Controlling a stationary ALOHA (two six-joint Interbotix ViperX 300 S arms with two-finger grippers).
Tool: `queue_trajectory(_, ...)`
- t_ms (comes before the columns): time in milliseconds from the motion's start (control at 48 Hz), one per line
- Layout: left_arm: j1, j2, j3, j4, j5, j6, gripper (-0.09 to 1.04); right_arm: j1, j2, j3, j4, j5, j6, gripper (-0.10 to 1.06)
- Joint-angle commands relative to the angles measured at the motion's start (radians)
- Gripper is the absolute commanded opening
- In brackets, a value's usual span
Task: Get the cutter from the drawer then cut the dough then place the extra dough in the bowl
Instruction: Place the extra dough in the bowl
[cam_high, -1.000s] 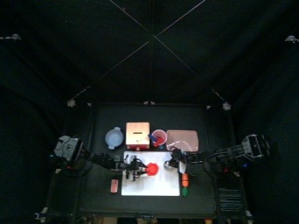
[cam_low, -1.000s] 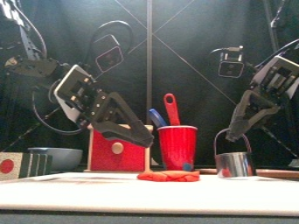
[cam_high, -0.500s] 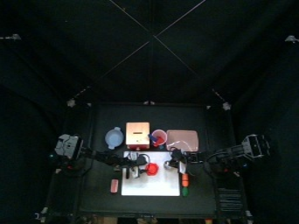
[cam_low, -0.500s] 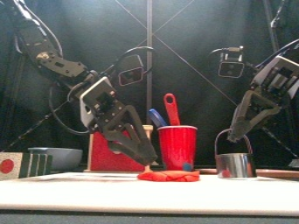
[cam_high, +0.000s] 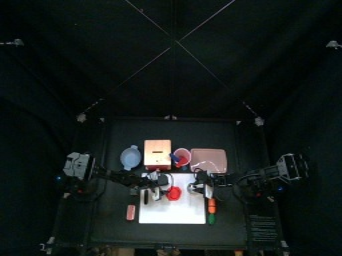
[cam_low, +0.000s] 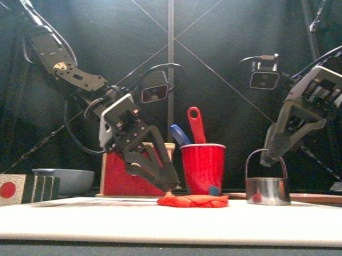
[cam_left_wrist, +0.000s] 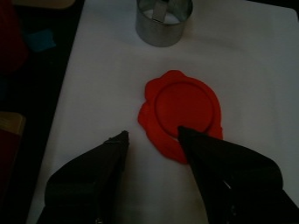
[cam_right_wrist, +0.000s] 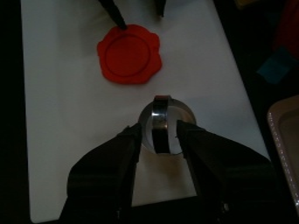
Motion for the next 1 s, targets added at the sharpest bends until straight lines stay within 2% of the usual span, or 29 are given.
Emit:
queue_trajectory(21,0.003,-0.015,-0.021,-0.002,-0.003,0.002,0.86,-0.003,-0.018,-0.021,-0.003,-0.003,0.003,0.76)
queue_trajectory(1000,0.003,0.037,-0.04,-0.025,0.014,0.0,0.85,-0.003,-0.009,-0.021,-0.003,0.0,0.005,0.76)
